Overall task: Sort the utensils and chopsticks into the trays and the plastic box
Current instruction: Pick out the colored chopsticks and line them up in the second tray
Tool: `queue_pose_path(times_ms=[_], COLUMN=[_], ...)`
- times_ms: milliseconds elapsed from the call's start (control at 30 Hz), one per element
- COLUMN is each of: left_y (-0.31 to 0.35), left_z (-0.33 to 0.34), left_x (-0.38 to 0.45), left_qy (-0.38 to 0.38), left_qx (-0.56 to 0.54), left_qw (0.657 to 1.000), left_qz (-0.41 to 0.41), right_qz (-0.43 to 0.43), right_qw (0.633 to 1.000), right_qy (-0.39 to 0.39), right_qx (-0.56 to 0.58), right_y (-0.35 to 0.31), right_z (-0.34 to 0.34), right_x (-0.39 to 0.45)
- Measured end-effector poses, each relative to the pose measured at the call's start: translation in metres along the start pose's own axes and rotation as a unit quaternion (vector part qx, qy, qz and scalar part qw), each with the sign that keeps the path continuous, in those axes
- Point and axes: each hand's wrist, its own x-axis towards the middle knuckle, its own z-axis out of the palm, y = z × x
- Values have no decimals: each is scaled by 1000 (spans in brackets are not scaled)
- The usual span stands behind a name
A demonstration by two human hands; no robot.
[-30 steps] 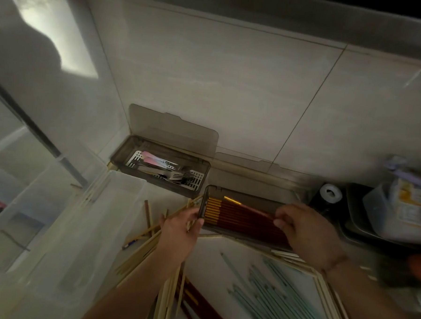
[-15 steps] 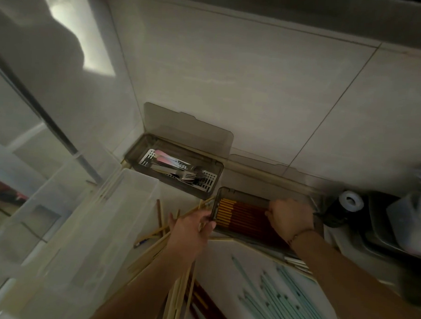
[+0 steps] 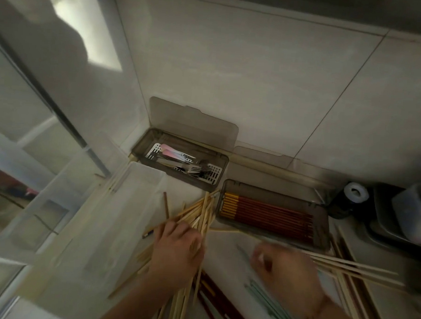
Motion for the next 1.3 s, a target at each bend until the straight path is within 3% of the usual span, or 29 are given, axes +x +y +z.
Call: queue_pose_path(times_ms=[67,167,333,867,967,1067,1167,1300], left_y=[1,2,-4,-6,-8,-10,-11,-12], left_z=[2,3,11,33,37,41,44,46], left_x=[-20,-43,-65,-71,-70,-70,-71,-70], left_qy=[-11,-25,-40,-18,-22,-25,-14,2], left_qx=[25,22,20,40,42,45,46,45], left_qw=[999,998,991,994,993,992,992,991], left_qz=[27,50,122,98,106,114,118,126], right_qz=[28,46,69,104,140,161,126,105], right_qw=[992,976,971,987,976,961,957,979], right_qy=[-116,-209,-228,-120,-101,-7,103,107], right_qx=[40,49,5,33,134,225,240,140], right_y=[-17,-33,-46,-32,-24,-3,21,45], right_z=[17,40,57,51,22,-11,-31,-35], right_x=[-30,-56,-66,-74,-62,-37,0,51])
